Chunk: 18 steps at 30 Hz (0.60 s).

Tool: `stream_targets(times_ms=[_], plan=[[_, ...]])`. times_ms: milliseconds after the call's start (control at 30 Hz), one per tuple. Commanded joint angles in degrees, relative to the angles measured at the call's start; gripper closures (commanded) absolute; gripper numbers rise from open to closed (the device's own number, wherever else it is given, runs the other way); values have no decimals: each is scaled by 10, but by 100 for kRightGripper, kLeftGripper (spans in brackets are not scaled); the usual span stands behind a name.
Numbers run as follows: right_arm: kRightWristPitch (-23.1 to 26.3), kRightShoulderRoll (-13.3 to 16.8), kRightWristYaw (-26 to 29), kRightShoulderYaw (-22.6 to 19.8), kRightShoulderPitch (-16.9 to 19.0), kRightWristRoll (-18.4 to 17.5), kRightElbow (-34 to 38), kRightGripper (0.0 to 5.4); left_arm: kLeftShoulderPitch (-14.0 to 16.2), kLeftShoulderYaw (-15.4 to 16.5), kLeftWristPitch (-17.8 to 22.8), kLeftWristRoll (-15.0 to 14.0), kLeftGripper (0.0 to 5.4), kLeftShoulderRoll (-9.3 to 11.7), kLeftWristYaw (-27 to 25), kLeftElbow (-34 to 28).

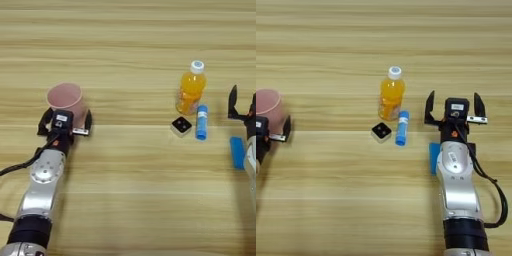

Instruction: Move the objects on the table

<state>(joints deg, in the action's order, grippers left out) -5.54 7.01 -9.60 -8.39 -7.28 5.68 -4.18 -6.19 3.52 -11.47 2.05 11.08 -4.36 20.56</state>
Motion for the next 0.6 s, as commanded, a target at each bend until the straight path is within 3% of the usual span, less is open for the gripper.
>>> stream_targets(times_ms=[33,600], plan=[[8,1,-2,-1,2,3,4,0,1,-1,8,2,3,-1,1,2],[7,3,0,-2,2,2,2,0,-8,29,-13,12,3,4,52,-5]])
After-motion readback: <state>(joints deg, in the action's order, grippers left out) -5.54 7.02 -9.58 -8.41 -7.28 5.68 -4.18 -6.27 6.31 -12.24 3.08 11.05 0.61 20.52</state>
